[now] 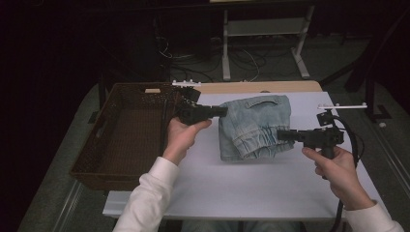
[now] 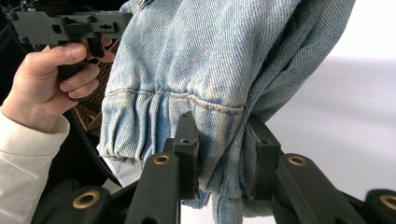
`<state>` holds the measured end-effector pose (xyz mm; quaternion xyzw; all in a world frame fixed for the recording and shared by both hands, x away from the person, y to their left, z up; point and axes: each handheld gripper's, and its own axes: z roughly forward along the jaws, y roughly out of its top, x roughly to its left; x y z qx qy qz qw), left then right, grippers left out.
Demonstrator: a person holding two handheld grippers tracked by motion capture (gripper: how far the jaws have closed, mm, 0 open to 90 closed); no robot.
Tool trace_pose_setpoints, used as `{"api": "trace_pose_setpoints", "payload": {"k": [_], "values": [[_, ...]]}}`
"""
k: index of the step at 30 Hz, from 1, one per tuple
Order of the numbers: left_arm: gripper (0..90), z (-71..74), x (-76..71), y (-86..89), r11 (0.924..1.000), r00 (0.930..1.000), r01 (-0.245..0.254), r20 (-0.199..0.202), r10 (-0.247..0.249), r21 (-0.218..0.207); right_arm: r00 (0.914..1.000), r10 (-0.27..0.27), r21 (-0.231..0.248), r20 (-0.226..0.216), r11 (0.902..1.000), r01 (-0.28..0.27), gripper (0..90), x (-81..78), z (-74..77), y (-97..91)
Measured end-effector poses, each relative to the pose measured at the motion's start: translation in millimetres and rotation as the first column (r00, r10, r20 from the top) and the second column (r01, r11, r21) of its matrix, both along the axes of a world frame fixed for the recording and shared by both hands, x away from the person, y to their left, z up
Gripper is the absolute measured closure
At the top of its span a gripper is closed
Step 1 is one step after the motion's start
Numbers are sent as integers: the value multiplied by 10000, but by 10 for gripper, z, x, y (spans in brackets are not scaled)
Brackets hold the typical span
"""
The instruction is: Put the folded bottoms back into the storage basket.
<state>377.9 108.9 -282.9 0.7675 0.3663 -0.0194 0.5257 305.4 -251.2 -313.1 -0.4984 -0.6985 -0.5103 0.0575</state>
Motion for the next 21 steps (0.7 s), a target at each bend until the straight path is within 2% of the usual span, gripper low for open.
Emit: {"api": "trace_pose_setpoints", "payload": {"k": [15,21], "values": [[812,205,-11,282,9995,9994,-310,175,312,-108,9990,340,32,293,9994,-341,696,69,174,258],[811,295,-1,383,9991,9986,-428,316,426,67,9985,447,115,327,9989,-451,696,106,207,374]]}}
